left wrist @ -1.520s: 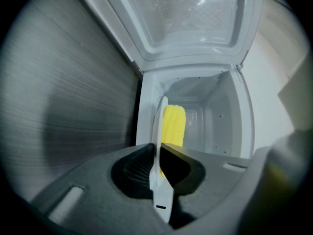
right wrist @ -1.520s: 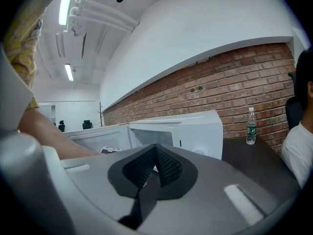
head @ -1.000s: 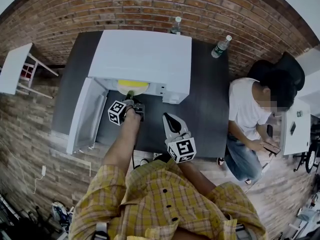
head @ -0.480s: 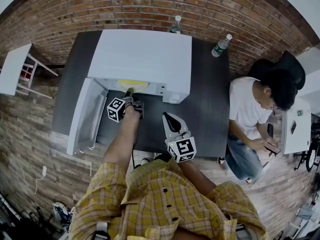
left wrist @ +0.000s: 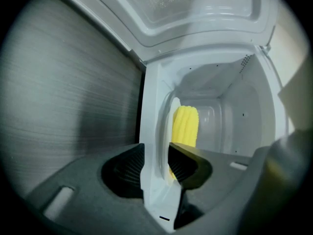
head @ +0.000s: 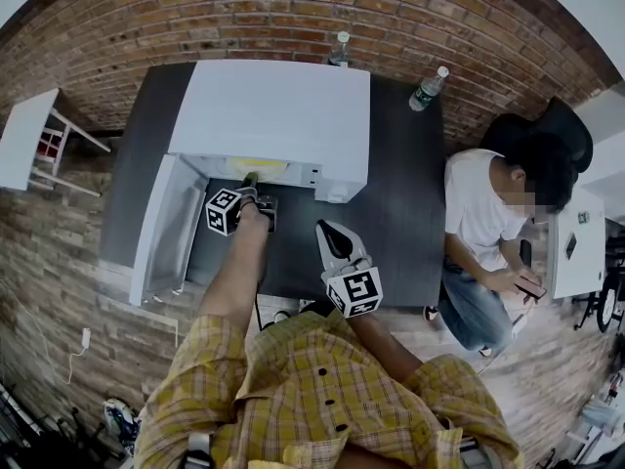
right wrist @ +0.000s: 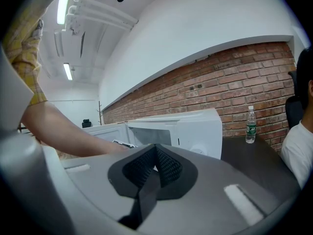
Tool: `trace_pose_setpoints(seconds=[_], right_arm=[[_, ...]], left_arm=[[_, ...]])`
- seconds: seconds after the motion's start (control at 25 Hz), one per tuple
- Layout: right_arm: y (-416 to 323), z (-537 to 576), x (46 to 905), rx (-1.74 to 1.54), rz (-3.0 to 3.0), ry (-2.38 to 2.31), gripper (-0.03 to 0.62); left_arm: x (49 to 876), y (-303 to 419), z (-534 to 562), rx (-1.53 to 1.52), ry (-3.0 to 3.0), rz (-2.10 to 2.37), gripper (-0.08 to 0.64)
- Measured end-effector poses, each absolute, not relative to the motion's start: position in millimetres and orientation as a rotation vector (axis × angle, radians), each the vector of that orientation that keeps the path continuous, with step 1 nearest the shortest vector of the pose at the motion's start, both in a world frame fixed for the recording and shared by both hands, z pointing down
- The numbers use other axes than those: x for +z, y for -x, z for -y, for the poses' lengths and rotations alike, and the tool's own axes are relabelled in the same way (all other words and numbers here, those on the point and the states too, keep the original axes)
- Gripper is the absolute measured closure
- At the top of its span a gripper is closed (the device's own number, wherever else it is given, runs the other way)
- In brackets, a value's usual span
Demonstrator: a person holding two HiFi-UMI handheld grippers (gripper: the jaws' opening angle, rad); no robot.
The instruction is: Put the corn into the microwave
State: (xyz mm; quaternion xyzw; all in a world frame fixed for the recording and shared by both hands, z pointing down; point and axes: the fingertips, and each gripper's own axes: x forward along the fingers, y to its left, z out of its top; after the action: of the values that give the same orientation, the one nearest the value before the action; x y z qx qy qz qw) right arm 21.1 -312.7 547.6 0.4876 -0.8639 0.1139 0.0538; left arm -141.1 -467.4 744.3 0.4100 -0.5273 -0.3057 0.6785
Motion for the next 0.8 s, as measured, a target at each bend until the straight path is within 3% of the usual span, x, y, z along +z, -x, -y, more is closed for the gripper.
trace_pose_setpoints(seconds=[0.12, 0.64, 0.8], right_arm=[[-20.8, 311.7, 548.7, 0.349, 2.622, -1.479, 0.595], [-17.4, 302.4, 544.0, 0.340, 2.627, -1.491, 0.595], [-16.5, 296.9, 540.3, 0.336, 2.629, -1.511, 0.595]], left_arm=[[747.3, 141.5, 465.2, -0.670, -0.893, 1.188, 0.383], [721.5, 137.7, 450.8, -0.701, -0.970, 1.126, 0.383], [700.3, 133.9, 439.1, -0.691, -1.040, 1.107, 0.442]])
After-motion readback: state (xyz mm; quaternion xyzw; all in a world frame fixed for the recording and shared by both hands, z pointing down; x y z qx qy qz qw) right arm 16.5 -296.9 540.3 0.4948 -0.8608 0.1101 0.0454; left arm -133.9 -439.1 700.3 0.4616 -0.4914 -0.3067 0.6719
